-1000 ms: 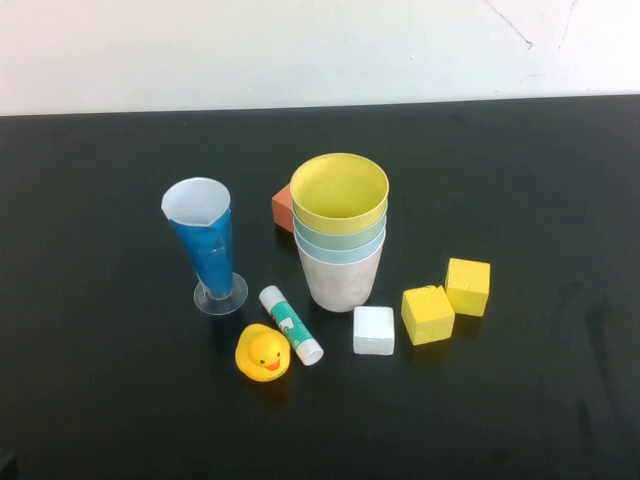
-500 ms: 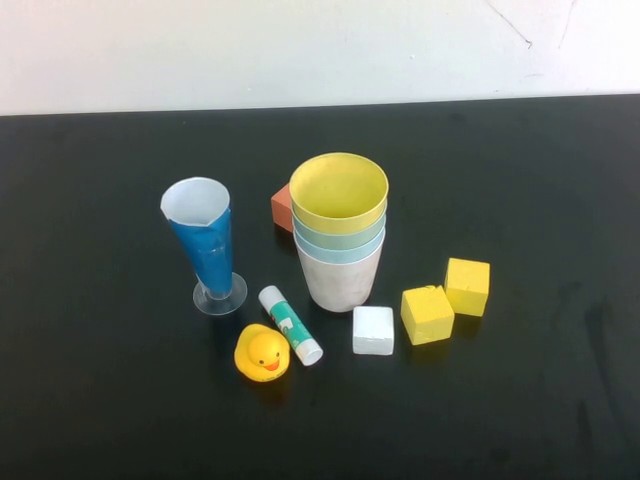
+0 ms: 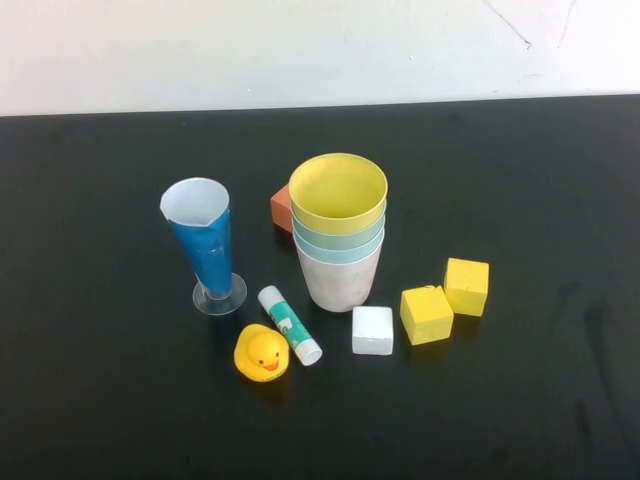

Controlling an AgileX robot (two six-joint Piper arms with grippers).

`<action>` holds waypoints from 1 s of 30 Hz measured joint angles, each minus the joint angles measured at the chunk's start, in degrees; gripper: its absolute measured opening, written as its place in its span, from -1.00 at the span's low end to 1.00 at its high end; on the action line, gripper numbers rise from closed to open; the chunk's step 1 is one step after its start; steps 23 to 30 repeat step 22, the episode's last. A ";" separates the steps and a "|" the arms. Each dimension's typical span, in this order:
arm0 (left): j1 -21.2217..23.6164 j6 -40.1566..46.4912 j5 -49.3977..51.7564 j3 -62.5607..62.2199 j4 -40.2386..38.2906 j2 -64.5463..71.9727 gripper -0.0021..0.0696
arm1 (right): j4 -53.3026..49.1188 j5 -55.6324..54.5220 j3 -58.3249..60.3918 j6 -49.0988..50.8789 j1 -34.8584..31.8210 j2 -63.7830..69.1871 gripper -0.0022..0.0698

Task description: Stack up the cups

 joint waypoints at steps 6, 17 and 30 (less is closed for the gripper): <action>-1.35 0.34 0.00 0.00 -0.38 0.00 -0.95 | 0.00 0.00 0.00 0.00 0.00 0.00 -0.95; -2.13 0.61 0.00 0.00 -0.42 0.00 -0.95 | 0.00 0.00 0.00 0.00 0.00 0.00 -0.95; -2.13 0.61 0.00 0.00 -0.51 0.00 -0.95 | 0.00 0.00 0.00 0.00 0.00 0.00 -0.95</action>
